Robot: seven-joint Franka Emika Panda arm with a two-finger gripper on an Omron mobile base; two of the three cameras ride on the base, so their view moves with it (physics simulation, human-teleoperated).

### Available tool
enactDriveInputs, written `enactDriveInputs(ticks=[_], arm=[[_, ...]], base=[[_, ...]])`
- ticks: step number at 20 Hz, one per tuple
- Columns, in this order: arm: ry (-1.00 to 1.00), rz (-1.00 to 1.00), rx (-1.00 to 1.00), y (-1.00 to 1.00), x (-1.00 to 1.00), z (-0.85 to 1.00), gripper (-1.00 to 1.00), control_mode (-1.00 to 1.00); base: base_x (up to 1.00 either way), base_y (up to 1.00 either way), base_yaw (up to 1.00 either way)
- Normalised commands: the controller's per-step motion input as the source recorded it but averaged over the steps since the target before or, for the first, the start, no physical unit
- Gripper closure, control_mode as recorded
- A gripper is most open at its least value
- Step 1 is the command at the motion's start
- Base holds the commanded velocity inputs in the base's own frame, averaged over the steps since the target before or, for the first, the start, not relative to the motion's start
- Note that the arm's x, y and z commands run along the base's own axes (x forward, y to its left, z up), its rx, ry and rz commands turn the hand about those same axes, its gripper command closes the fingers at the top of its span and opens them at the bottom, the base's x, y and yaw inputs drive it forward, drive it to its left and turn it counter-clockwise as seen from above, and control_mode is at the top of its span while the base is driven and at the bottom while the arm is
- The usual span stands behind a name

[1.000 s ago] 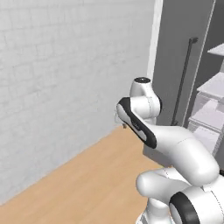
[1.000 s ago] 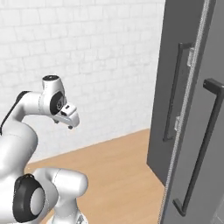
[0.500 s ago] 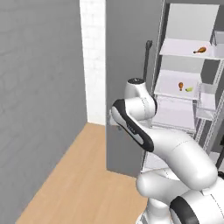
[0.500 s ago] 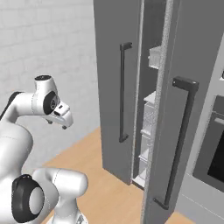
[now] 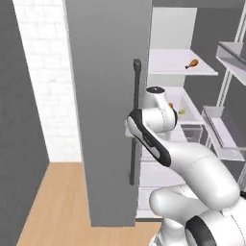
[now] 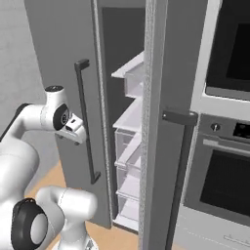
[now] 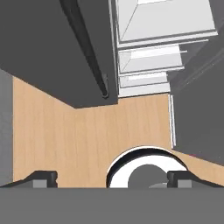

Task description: Place one lemon wedge and one chicken drumstick in each tupperware on the nearby counter, to pack two identical lunches.

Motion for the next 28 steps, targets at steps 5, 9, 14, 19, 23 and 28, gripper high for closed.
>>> enactDriveInputs(ticks=[5, 9, 14, 19, 23, 28], arm=[[0.00, 0.00, 0.00, 0.00, 0.00, 0.00, -1.00, 1.00], [0.00, 0.00, 0.00, 0.00, 0.00, 0.00, -1.00, 1.00], [0.00, 0.00, 0.00, 0.00, 0.00, 0.00, -1.00, 1.00], [0.00, 0.00, 0.00, 0.00, 0.00, 0.00, -1.00, 1.00], [0.00, 0.00, 0.00, 0.00, 0.00, 0.00, -1.00, 1.00], [-0.12, -0.03, 0.00, -0.43, 0.36, 0.41, -1.00, -1.00]], base=[[0.72, 0.00, -0.55], [0.10, 0.00, -0.52], [-0.28, 0.00, -0.19], [0.19, 0.00, -0.02], [0.71, -0.14, 0.00], [0.16, -0.07, 0.00]])
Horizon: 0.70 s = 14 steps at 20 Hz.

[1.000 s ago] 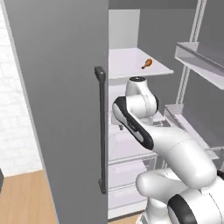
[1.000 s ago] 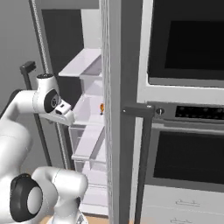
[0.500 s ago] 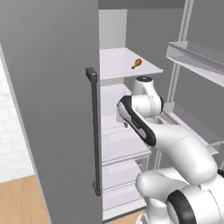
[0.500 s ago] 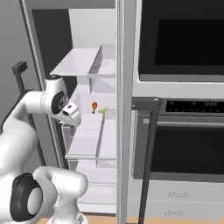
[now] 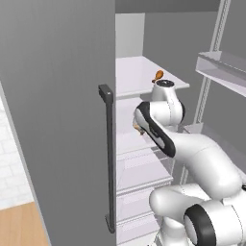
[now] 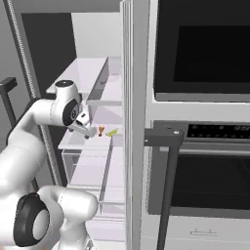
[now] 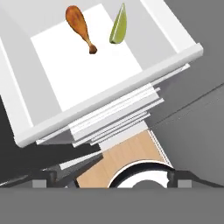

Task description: Place one lemon wedge and one chicken drumstick in each tupperware on the nearby counter, to pack two identical lunches.

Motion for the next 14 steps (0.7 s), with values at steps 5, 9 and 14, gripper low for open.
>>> enactDriveInputs(ticks=[5, 9, 14], arm=[[-0.05, 0.02, -0.01, -0.31, 0.91, -0.17, -1.00, -1.00], [-0.07, 0.20, -0.09, -0.11, 0.62, -0.63, -1.00, -1.00], [-0.05, 0.16, -0.02, -0.07, 0.81, -0.12, -1.00, -1.00]], base=[[0.00, 0.00, 0.00], [0.00, 0.00, 0.00], [0.00, 0.00, 0.00]])
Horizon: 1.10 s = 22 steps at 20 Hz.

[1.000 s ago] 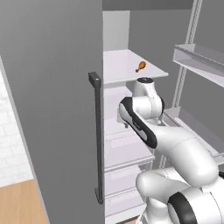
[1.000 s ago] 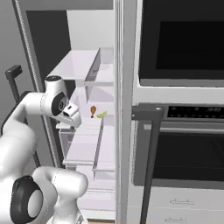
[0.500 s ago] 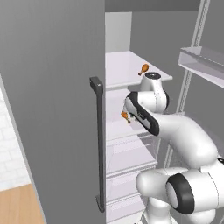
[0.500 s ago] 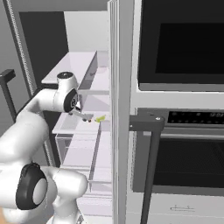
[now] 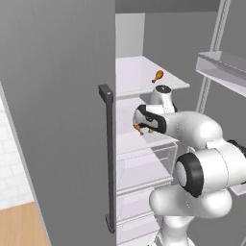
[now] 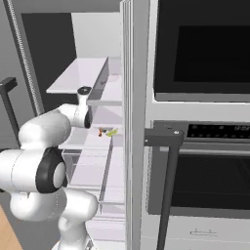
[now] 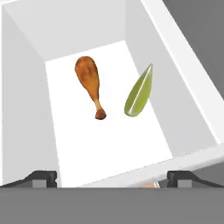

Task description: Place one lemon wedge and one chicken drumstick in each tupperware on the nearby counter, to pack two identical lunches.

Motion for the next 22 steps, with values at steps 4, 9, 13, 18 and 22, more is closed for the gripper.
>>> enactDriveInputs(ticks=[4, 9, 13, 18, 22], arm=[[-0.01, 0.14, -0.07, 0.00, 0.82, -0.39, -1.00, -1.00], [0.00, 0.04, -0.05, 0.18, 0.76, -0.48, -1.00, -1.00], [0.01, 0.02, 0.00, 0.13, 0.27, 0.00, -1.00, -1.00], [0.00, 0.00, 0.02, 0.01, 0.11, -0.08, -1.00, -1.00], [-0.01, 0.00, 0.00, 0.00, 0.36, -0.09, -1.00, -1.00]], base=[[0.00, 0.00, 0.00], [0.00, 0.00, 0.00], [0.00, 0.00, 0.00], [0.00, 0.00, 0.00], [0.00, 0.00, 0.00]])
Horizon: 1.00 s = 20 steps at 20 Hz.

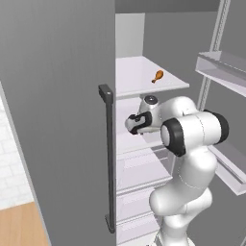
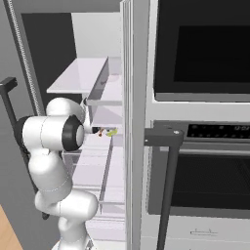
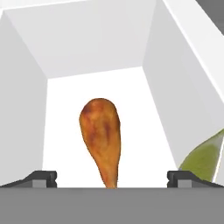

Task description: Place one lemon wedge and one chicken drumstick in each tupperware on the nearby counter, to pack two identical lunches.

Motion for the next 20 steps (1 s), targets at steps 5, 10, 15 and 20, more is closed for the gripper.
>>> enactDriveInputs(ticks=[5, 10, 15, 20], arm=[[-0.01, 0.00, 0.00, 0.00, 0.37, -0.17, -1.00, -1.00], [0.00, 0.00, 0.00, 0.00, 0.26, -0.39, -1.00, -1.00], [0.00, 0.00, 0.00, 0.05, 0.17, -0.43, 1.00, -1.00], [-0.05, 0.00, 0.00, 0.04, -0.14, -0.77, 1.00, -1.00]], base=[[0.00, 0.00, 0.00], [0.00, 0.00, 0.00], [0.00, 0.00, 0.00], [0.00, 0.00, 0.00]])
